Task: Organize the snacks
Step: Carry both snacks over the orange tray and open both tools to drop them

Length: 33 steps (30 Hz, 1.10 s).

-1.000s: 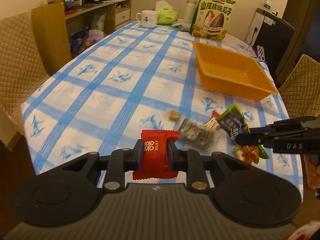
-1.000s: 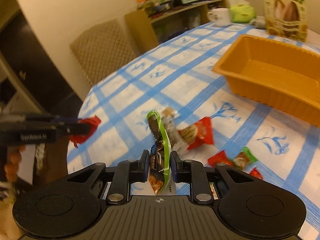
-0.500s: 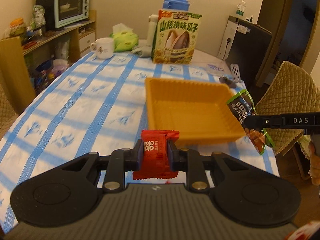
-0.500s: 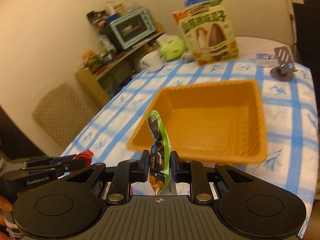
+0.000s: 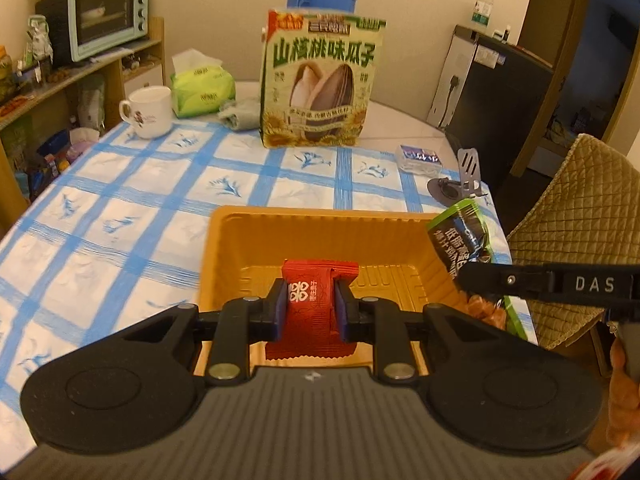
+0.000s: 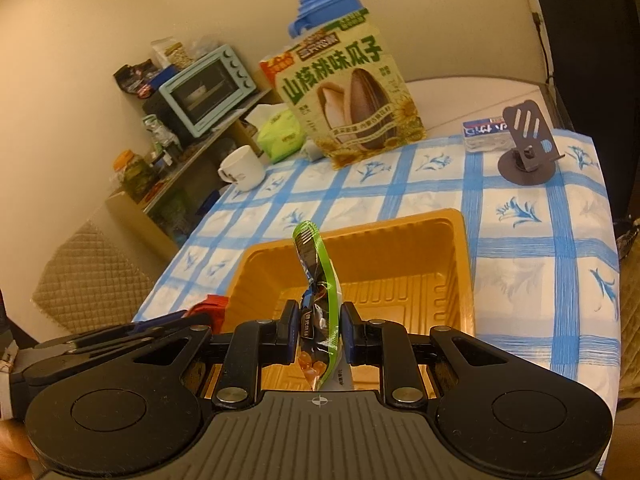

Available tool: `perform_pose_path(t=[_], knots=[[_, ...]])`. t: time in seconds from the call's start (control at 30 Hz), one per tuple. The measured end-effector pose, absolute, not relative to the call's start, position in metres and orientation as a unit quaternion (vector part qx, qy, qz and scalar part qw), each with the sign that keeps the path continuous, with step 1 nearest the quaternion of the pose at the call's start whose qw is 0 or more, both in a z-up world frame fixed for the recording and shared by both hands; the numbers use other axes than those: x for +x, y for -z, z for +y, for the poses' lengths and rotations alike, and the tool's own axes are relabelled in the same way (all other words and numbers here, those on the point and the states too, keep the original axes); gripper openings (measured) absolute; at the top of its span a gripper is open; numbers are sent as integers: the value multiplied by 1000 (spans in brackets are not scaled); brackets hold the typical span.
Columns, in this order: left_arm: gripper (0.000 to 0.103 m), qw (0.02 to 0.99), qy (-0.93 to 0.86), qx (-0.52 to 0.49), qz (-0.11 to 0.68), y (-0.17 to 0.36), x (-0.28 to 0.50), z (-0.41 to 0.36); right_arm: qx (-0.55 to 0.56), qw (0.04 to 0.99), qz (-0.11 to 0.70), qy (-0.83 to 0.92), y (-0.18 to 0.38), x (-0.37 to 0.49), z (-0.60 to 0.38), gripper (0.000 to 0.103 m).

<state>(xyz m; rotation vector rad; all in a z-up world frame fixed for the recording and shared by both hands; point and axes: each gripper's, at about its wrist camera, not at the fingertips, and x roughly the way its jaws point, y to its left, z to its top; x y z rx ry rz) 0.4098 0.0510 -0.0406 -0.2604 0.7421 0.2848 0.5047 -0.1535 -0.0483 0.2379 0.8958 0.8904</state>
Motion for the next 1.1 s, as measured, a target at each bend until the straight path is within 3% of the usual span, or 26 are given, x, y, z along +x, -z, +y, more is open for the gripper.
perform_pose_path(t=[0.57, 0.77, 1.1], knots=[[23, 891, -137, -129, 414, 93, 472, 31, 123, 788, 458, -393, 89, 545, -157, 22], [31, 888, -145, -127, 417, 94, 472, 33, 127, 784, 462, -393, 93, 553, -156, 22], [35, 887, -172, -126, 411, 81, 461, 50, 122, 777, 466, -405, 95, 558, -141, 22]])
